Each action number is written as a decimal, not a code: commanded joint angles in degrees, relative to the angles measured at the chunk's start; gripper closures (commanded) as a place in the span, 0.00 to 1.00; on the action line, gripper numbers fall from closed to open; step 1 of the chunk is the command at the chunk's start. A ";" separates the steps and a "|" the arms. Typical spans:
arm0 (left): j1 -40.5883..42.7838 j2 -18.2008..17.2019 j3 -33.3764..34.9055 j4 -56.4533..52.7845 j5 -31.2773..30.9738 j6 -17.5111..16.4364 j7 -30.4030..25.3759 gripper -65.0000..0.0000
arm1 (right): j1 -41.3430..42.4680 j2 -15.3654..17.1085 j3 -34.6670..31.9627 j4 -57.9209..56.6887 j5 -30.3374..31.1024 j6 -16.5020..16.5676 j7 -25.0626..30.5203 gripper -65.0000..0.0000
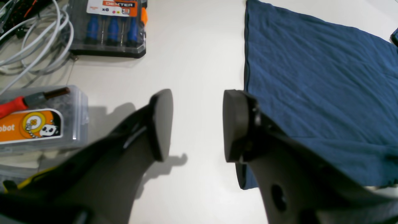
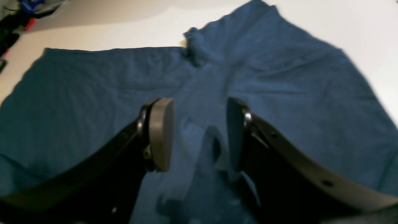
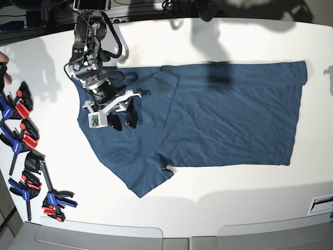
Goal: Fold the T-shirt properly
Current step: 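Grasp the shirt edge with both grippers and pull it taut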
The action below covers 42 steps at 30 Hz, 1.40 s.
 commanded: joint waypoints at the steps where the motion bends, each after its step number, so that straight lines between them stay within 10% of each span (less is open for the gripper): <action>1: -0.11 -1.64 -0.70 0.79 -0.96 -0.04 -1.46 0.63 | 1.25 0.17 -0.04 0.96 0.24 0.28 1.86 0.61; 7: -0.11 -1.62 -0.68 0.79 -1.07 -0.07 -0.04 0.63 | 1.53 0.17 -0.04 1.03 0.28 0.28 -4.92 0.65; 11: -0.11 -1.38 -0.57 0.79 -4.37 -3.69 4.04 0.88 | 1.49 0.17 1.88 2.05 1.92 0.33 -13.09 1.00; 23: -0.13 0.94 7.80 4.48 -7.89 -3.79 10.73 1.00 | -0.02 0.35 16.17 2.36 10.12 0.42 -17.40 1.00; 42: -5.68 9.77 20.96 5.18 17.05 -0.44 -0.28 1.00 | -10.54 0.50 17.46 1.68 -0.07 -3.23 -7.52 1.00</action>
